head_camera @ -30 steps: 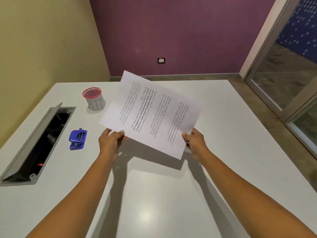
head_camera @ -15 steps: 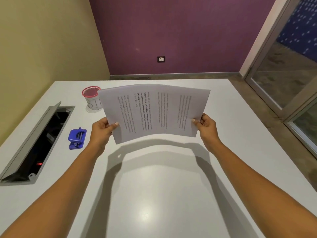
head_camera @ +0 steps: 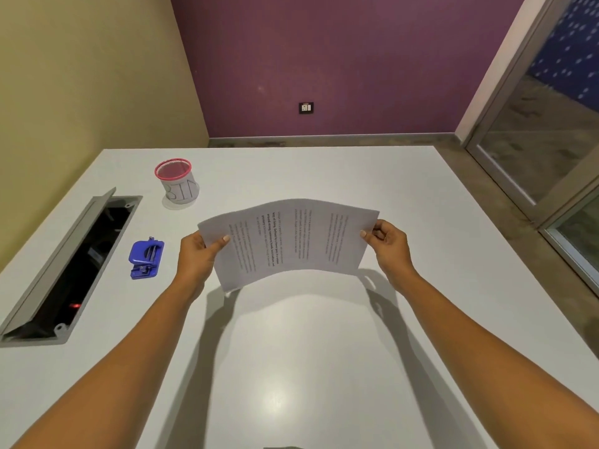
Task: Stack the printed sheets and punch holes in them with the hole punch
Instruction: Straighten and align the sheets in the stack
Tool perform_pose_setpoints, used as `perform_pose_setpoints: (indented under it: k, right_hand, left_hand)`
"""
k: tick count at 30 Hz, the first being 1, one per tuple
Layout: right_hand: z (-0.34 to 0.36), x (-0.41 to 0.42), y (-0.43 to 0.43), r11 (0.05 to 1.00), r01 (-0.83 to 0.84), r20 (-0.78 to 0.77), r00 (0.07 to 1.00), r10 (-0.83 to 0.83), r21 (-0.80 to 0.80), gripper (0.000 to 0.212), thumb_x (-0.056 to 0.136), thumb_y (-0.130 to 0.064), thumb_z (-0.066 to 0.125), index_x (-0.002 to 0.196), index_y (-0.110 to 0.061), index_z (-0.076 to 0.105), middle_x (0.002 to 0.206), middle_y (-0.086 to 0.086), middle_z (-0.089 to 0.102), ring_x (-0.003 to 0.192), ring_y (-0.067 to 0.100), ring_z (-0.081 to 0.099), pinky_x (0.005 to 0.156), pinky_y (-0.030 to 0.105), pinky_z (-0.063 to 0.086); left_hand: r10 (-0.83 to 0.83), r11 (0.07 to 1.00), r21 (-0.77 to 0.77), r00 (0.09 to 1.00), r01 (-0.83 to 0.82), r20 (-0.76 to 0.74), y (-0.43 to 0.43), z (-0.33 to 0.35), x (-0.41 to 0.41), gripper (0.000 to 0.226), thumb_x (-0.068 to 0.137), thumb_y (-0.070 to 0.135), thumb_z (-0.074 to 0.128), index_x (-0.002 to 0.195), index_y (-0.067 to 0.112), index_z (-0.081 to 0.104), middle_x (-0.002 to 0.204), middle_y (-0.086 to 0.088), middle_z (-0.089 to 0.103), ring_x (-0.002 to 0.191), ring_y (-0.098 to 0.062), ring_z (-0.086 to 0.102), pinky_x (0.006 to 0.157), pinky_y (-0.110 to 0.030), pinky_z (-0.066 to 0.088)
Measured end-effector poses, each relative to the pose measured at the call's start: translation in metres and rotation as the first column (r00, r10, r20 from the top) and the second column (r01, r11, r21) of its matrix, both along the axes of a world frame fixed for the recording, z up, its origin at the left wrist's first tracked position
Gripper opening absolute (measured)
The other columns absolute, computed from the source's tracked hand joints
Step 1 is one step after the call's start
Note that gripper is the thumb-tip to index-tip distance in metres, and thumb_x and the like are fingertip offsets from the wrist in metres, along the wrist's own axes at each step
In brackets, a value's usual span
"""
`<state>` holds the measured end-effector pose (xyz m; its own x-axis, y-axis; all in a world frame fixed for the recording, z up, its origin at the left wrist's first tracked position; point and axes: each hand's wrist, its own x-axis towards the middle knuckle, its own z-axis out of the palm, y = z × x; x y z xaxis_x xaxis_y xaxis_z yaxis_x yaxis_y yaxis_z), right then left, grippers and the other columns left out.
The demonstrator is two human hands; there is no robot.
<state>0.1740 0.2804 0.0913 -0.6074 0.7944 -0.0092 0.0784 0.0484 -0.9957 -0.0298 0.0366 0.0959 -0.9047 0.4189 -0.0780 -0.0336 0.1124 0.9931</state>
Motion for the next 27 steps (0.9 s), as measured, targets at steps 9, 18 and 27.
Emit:
perform_pose_setpoints:
  k: [9,18,27]
  right_hand:
    - [0.009,-0.002,0.0,0.997,0.081,-0.135,0.987,-0.082,-0.013,0.015,0.087,-0.004,0.058,0.088,-0.018,0.062,0.089,-0.005,0.067,0.081,0.001,0.064,0.071,0.009,0.051]
    - [-0.011,0.004,-0.007,0.997,0.055,0.065,0.997,-0.051,-0.053,0.016,0.088,-0.005,0.056,0.098,-0.017,0.061,0.097,-0.003,0.065,0.08,0.002,0.061,0.061,0.009,0.048]
    - [0.0,0.004,0.002,0.997,0.059,-0.007,0.998,-0.059,-0.041,0.019,0.087,-0.006,0.059,0.099,-0.02,0.061,0.098,-0.005,0.066,0.089,0.008,0.063,0.077,0.016,0.049]
  left_hand:
    - [0.037,0.997,0.064,0.999,-0.035,-0.036,0.002,0.012,-0.004,0.025,0.083,0.006,0.063,0.107,0.014,0.06,0.092,0.005,0.065,0.08,-0.006,0.062,0.066,-0.017,0.046]
    - [0.03,0.998,-0.062,0.999,-0.031,-0.024,0.0,-0.013,0.008,0.024,0.084,0.0,0.059,0.108,0.006,0.063,0.102,-0.004,0.065,0.088,-0.02,0.061,0.076,-0.025,0.045]
    - [0.041,0.999,0.015,0.999,-0.041,-0.024,0.002,-0.004,0.003,0.025,0.082,-0.003,0.06,0.1,0.014,0.062,0.098,0.001,0.065,0.089,-0.016,0.062,0.077,-0.021,0.045]
